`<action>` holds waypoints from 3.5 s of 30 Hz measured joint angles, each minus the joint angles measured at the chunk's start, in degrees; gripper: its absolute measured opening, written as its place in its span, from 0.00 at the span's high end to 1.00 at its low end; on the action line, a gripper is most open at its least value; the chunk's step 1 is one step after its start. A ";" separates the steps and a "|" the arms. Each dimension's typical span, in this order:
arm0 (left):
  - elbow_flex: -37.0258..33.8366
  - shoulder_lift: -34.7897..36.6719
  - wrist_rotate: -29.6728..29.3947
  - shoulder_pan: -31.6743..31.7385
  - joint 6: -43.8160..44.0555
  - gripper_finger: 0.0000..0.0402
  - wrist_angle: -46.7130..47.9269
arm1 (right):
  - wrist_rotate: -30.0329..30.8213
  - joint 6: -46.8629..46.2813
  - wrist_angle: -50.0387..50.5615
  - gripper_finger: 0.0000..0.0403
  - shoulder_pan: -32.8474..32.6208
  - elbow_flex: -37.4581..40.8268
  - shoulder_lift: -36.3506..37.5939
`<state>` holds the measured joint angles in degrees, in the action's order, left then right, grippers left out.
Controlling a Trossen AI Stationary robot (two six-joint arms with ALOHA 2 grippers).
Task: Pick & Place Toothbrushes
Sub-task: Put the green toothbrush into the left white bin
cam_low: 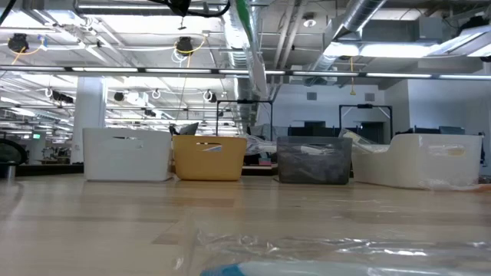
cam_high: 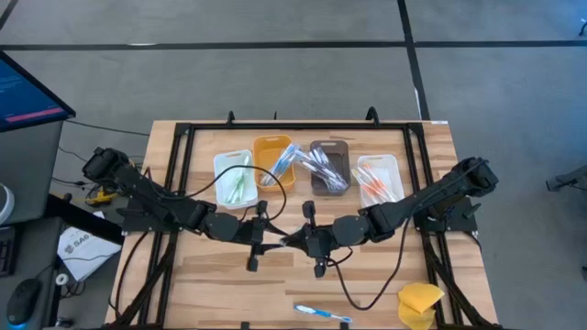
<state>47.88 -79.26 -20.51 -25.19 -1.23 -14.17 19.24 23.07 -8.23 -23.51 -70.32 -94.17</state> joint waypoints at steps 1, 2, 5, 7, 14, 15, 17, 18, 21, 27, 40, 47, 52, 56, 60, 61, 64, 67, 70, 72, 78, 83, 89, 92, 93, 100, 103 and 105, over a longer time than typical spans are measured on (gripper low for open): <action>0.00 0.00 -0.02 0.00 0.00 0.71 -0.25 | 0.01 0.00 0.00 1.00 0.02 0.00 0.00; 0.00 0.00 -0.01 0.00 0.00 0.71 -0.53 | 0.04 0.00 0.01 1.00 0.05 0.00 0.00; 0.00 -0.74 -0.07 0.21 0.00 0.71 -2.49 | 0.05 -0.04 0.06 1.00 0.17 0.00 0.00; 0.00 -2.12 0.00 0.33 0.00 0.71 -4.08 | 0.05 -0.02 0.28 1.00 0.33 0.00 0.00; 0.02 -5.95 -0.15 1.05 -1.53 0.71 -6.79 | -0.19 -0.24 1.21 1.00 0.50 0.11 -0.07; 0.02 -5.97 -0.08 1.16 -1.53 0.71 -6.65 | -0.18 -0.21 1.21 1.00 0.50 0.11 -0.07; 0.02 -5.97 -0.05 1.16 -1.53 0.71 -6.65 | -0.17 -0.20 1.18 1.00 0.50 0.10 -0.07; 0.02 -5.91 -0.07 1.18 -1.53 0.71 -6.61 | -0.17 -0.20 1.21 1.00 0.50 0.09 -0.07; 0.02 -5.51 -0.08 1.11 -1.58 0.74 -6.35 | -0.17 -0.48 1.62 1.00 0.50 0.05 -0.04; 0.02 -5.51 -0.15 1.18 -1.93 0.88 -5.92 | -0.27 -0.64 2.08 1.00 0.48 0.02 -0.04; 0.01 -5.46 0.44 0.79 -1.16 0.95 -5.34 | -1.05 -6.38 2.86 0.70 -0.01 0.02 -0.01; 0.00 -4.33 0.31 0.74 2.09 0.95 -0.82 | -0.80 -6.49 9.69 0.44 -2.73 0.02 0.00; 0.00 1.80 -2.38 0.88 8.46 0.95 9.12 | -1.20 -10.78 18.72 0.37 -5.53 0.02 -0.02; 0.01 9.61 -3.48 2.24 14.37 0.95 17.30 | -1.22 -15.98 20.91 0.37 -6.26 0.02 0.00; 2.32 18.32 -3.51 7.33 19.91 0.95 30.10 | -1.19 -16.39 21.11 0.37 -6.24 0.02 0.00; 3.28 20.23 -3.52 9.17 21.67 0.95 33.85 | -1.19 -16.26 21.13 0.37 -6.10 0.02 -0.02; 6.15 24.05 -2.60 14.63 25.48 0.95 44.25 | -1.22 -16.24 21.14 0.37 -5.74 0.02 0.00; 9.35 25.15 0.54 20.94 28.84 0.95 53.64 | -1.19 -16.20 21.11 0.37 -4.99 0.02 -0.01; 11.56 23.81 5.11 27.20 32.00 0.95 62.85 | -1.17 -16.06 21.09 0.37 -3.96 0.02 0.00; 12.26 22.04 7.65 31.04 33.15 0.95 65.02 | -1.19 -16.06 20.77 0.37 -3.38 0.17 -0.01; 12.23 15.51 20.97 42.10 30.15 0.95 68.25 | -1.22 -16.20 19.91 0.37 -1.54 0.57 -0.02; 14.06 10.04 23.11 49.09 25.96 0.95 68.19 | -1.46 -17.08 20.07 0.37 -0.68 0.57 -0.01; 15.39 4.81 24.01 54.34 23.56 0.95 69.61 | -2.87 -17.11 19.58 0.37 -0.70 1.15 0.00; 15.39 2.69 24.71 55.44 23.34 0.95 69.89 | -3.84 -17.11 19.29 0.37 -0.70 2.34 0.00; 15.39 2.11 25.56 55.69 23.01 0.95 69.94 | -4.37 -17.13 18.63 0.37 -0.70 2.99 0.00; 15.39 -2.34 27.96 55.99 22.86 0.95 71.25 | -4.60 -17.14 16.08 0.37 -0.61 5.92 -0.02; 15.39 -3.87 27.94 56.19 23.17 0.95 71.59 | -4.62 -17.14 14.94 0.37 -0.61 5.95 -0.02; 15.38 -4.95 27.88 56.28 24.07 0.94 72.77 | -4.60 -17.14 14.39 0.37 -0.61 5.95 0.00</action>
<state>63.25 -84.21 7.37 31.09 22.83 58.61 14.63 5.93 6.16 -24.12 -64.38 -94.17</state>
